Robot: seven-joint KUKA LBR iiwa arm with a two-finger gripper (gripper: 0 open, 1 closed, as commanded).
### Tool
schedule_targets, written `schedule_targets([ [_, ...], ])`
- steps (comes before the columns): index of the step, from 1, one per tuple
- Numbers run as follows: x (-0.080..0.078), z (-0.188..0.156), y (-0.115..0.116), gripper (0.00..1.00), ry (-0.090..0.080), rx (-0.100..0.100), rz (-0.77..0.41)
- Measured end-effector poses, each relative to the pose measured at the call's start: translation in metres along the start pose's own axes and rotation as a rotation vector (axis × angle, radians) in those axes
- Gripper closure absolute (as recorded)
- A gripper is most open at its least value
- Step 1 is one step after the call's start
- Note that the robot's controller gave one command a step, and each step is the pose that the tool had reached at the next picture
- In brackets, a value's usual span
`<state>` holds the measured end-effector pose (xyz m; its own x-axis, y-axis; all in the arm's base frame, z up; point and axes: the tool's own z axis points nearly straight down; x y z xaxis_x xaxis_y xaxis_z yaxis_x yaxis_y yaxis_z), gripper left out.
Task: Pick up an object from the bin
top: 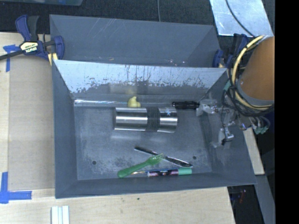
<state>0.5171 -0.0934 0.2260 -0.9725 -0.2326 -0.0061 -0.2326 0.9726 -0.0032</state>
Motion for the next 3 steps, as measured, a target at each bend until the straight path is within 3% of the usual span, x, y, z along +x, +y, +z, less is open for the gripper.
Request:
schedule_targets([
  [1, 0.013, -0.010, -0.049, 0.00, 0.000, 0.000, -0.066],
  [2, 0.023, -0.082, -0.058, 0.00, -0.010, 0.005, 0.139],
  [3, 0.027, 0.004, -0.011, 0.00, 0.005, -0.006, -0.235],
])
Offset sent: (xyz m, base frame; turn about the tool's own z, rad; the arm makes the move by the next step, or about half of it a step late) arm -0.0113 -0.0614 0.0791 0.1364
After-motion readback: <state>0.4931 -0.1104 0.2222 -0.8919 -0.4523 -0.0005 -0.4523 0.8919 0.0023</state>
